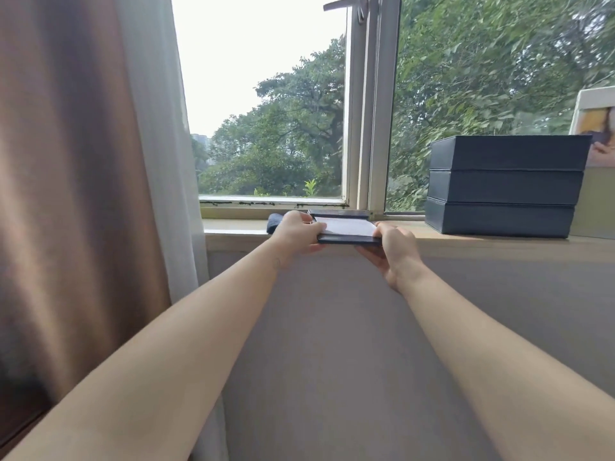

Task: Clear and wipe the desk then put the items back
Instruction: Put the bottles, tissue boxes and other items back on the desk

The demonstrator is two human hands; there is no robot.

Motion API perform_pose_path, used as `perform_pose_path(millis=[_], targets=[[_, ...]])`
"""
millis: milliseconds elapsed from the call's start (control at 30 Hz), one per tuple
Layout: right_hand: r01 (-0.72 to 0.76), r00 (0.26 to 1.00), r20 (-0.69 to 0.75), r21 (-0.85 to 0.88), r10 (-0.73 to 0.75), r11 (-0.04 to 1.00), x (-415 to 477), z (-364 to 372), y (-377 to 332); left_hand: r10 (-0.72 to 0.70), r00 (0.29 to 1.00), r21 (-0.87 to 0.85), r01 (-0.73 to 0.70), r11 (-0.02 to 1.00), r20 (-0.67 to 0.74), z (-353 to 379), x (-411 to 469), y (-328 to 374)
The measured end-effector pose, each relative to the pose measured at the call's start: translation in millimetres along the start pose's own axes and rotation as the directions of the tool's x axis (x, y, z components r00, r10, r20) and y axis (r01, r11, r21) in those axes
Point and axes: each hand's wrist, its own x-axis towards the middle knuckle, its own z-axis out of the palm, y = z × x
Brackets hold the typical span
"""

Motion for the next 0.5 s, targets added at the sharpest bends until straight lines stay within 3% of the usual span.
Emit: perform_pose_path(millis=[500], targets=[[-0.186, 0.947, 0.269, 0.008, 0.177, 0.983, -78.7, 84.1, 39.1, -0.001, 0.996, 0.035, 0.004, 0.999, -0.084, -122.0, -77.2, -22.3]])
